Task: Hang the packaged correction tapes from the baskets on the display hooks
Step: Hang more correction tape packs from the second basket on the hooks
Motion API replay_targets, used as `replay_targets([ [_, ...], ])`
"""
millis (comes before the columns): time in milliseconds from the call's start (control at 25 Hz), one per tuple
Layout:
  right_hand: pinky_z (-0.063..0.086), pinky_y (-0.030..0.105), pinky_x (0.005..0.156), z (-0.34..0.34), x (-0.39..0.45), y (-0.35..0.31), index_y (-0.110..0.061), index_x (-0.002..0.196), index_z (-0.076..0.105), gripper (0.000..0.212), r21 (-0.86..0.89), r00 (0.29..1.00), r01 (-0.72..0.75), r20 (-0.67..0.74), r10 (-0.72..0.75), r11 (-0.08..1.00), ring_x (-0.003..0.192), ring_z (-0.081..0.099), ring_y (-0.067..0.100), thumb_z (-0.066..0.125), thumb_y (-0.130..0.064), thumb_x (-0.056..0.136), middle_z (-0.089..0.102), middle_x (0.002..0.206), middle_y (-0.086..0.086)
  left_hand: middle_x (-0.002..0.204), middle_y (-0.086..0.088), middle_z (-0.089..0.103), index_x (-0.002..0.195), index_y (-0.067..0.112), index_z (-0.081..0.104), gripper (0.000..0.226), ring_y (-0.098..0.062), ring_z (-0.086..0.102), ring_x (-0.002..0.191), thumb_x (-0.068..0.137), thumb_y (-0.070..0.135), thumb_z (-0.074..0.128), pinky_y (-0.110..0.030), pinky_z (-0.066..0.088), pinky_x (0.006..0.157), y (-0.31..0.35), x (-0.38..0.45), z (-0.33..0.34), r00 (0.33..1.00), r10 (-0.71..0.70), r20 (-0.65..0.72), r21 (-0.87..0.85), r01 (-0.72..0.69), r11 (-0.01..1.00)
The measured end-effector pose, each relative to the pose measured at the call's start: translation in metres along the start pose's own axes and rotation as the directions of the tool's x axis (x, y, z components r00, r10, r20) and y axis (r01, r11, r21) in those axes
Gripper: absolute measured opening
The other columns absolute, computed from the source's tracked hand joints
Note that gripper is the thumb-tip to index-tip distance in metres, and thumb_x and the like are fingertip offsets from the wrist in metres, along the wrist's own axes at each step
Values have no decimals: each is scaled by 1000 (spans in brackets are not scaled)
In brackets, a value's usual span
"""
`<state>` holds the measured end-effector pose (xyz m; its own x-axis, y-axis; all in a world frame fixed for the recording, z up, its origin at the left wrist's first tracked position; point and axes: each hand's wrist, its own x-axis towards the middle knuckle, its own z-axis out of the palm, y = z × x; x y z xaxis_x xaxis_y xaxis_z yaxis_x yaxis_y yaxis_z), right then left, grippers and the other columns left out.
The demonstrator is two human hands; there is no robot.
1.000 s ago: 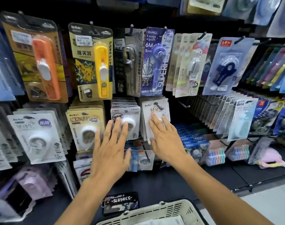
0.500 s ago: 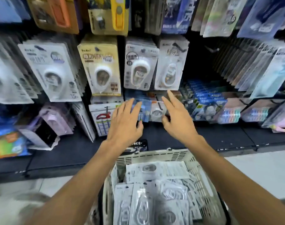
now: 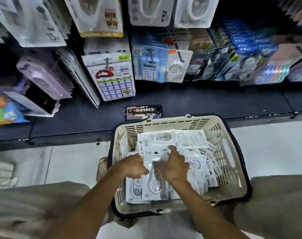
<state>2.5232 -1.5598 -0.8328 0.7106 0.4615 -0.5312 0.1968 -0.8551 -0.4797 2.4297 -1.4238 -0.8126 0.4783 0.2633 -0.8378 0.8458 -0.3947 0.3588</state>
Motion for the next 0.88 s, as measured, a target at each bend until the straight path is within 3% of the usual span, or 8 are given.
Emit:
replay_targets([
  [80, 52, 44, 91, -4, 3, -2, -25, 123, 46, 55, 422, 998, -45, -26, 62, 906, 100, 65, 30, 78, -22, 79, 69, 111, 13, 86, -4, 69, 87, 14, 63, 17, -19, 68, 80, 89, 25, 75, -28, 52, 70, 11, 0, 9, 1000, -6, -1, -125, 6, 992],
  [160, 56, 47, 90, -9, 7, 1, -18, 110, 54, 38, 768, 985, -158, 82, 149, 620, 102, 68, 39, 74, -2, 82, 67, 117, 26, 97, -2, 68, 94, 19, 61, 22, -17, 66, 89, 83, 21, 81, -29, 51, 74, 21, -2, 13, 1000, 25, -10, -375, -27, 927],
  [280, 61, 45, 68, -25, 8, 4, -8, 99, 67, 18, 941, 972, -234, 221, 80, 246, 83, 73, 40, 70, 4, 86, 74, 99, 23, 109, -1, 70, 116, 21, 56, 56, -17, 70, 97, 73, 22, 91, -29, 55, 75, 28, -11, 10, 989, 12, -146, -709, -112, 697],
  [400, 61, 40, 66, -32, 10, -7, -6, 108, 68, 14, 973, 978, -207, 205, 25, 105, 79, 73, 30, 63, -11, 96, 75, 99, 18, 106, -2, 75, 117, 21, 62, 57, -22, 76, 92, 70, 14, 93, -36, 63, 80, 28, -19, -2, 976, -4, -218, -754, -166, 636],
  [480, 58, 42, 79, -25, 9, -13, -7, 112, 68, 38, 954, 964, -266, 266, 17, 141, 90, 72, 29, 48, -39, 105, 75, 104, 14, 100, 1, 81, 102, 22, 74, 33, -14, 78, 87, 75, 8, 88, -34, 63, 83, 24, -25, -13, 977, 67, -201, -671, -187, 717],
  [640, 52, 35, 86, -1, -11, -8, -21, 88, 63, 17, 420, 964, -149, 265, 36, 895, 85, 63, 13, 57, -32, 100, 68, 93, -4, 91, 8, 81, 89, 25, 75, 26, -11, 77, 77, 81, 1, 81, -28, 60, 69, 10, -32, -41, 908, 2, -418, -706, -326, 629],
  [720, 53, 31, 87, 15, -28, -13, -28, 94, 59, 9, 256, 944, -1, 318, -83, 967, 91, 65, 13, 68, -28, 93, 69, 99, -9, 93, 11, 80, 91, 26, 74, 27, -4, 76, 74, 83, 0, 79, -20, 58, 63, 6, -34, -50, 855, -52, -516, -749, -422, 511],
  [880, 51, 32, 74, 45, -38, -22, -19, 118, 54, 27, -99, 966, 255, 71, -249, 962, 94, 69, 27, 59, -29, 94, 72, 103, 3, 85, 18, 79, 92, 29, 76, 24, 0, 75, 75, 85, 6, 80, -16, 56, 61, 3, -36, -53, 794, -132, -594, -760, -500, 415],
])
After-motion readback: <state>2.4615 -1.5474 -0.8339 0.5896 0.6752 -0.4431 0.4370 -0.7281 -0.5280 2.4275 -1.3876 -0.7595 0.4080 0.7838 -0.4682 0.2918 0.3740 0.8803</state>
